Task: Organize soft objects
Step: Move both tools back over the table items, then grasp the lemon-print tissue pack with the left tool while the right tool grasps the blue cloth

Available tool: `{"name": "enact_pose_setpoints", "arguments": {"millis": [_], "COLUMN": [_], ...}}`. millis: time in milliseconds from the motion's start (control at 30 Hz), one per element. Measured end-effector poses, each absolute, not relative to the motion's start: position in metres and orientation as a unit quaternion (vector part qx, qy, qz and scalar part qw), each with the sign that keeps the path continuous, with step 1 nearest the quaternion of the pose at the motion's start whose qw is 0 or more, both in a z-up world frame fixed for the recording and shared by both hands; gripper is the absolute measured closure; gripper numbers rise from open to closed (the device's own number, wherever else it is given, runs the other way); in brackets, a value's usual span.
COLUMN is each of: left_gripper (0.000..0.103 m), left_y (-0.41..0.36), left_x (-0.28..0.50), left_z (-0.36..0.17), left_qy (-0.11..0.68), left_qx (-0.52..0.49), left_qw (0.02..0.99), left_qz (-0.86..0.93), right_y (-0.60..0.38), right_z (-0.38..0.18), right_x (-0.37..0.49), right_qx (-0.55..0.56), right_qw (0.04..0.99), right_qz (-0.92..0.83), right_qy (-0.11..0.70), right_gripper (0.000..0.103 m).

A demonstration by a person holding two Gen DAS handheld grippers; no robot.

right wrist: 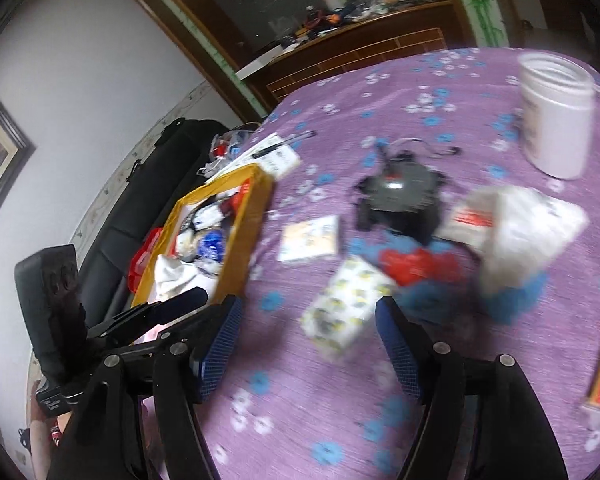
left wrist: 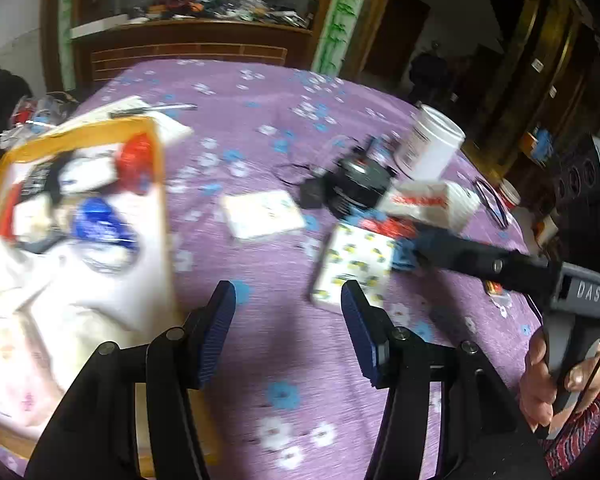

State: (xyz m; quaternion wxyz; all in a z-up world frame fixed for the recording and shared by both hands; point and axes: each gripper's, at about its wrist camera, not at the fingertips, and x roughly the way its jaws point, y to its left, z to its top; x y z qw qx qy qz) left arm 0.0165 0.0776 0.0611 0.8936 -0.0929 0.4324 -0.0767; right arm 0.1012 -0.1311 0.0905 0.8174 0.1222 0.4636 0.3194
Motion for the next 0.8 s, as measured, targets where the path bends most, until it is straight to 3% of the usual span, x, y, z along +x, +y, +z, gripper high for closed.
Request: {"name": "enact_pose_setpoints", "arguments": {"millis": [100,167,267,533,567,600,800], "left_gripper": [0.043,0.030,0.030,0.031,0.042,0.045,0.049], "left_y": [0.055,0.042,0.024,0.004,0.003,0.003,0.019], "left_x": [0.023,0.027,0.038,0.070,0.070,0.069,0.042], "left_z": [0.056,0.054,0.050,0.020,0.017,0.014,0.022], "left_qy": [0.441,0.442,0.447,0.466,0.466,0.466,0.431], "left_qx": [-0.078,-0.060,-0.034,-0.022,-0.027,-0.032,-0.052], "left_qw": [0.890,0.891,0.890,0.882,0.882,0.882,0.899], "left_qz": [-0.087,-0.088,-0.084,-0.063,-0.064,-0.067,-0.052], "right_y": [-0.153,-0.163,-0.176,-0.186,-0.186,-0.185,-0.176], "right_z": [0.084,0.080,0.079,0.086,0.086,0.086,0.081], "right_x": [0.107,0.112,0.117,0.114,0.114,0.114,0.113], "right_qx": [0.137,0.151,0.172,0.181,0.180,0.176,0.158], "right_qw": [0.825,0.825,0.821,0.825,0.825,0.825,0.824], "right_qz": [0.309,0.306,0.311,0.316,0.318,0.318,0.321], "right_qy": [0.453,0.451,0.447,0.433,0.432,0.433,0.439], "right_gripper": [0.031,0.031,0.031,0.031,0.031,0.031,0.031]}}
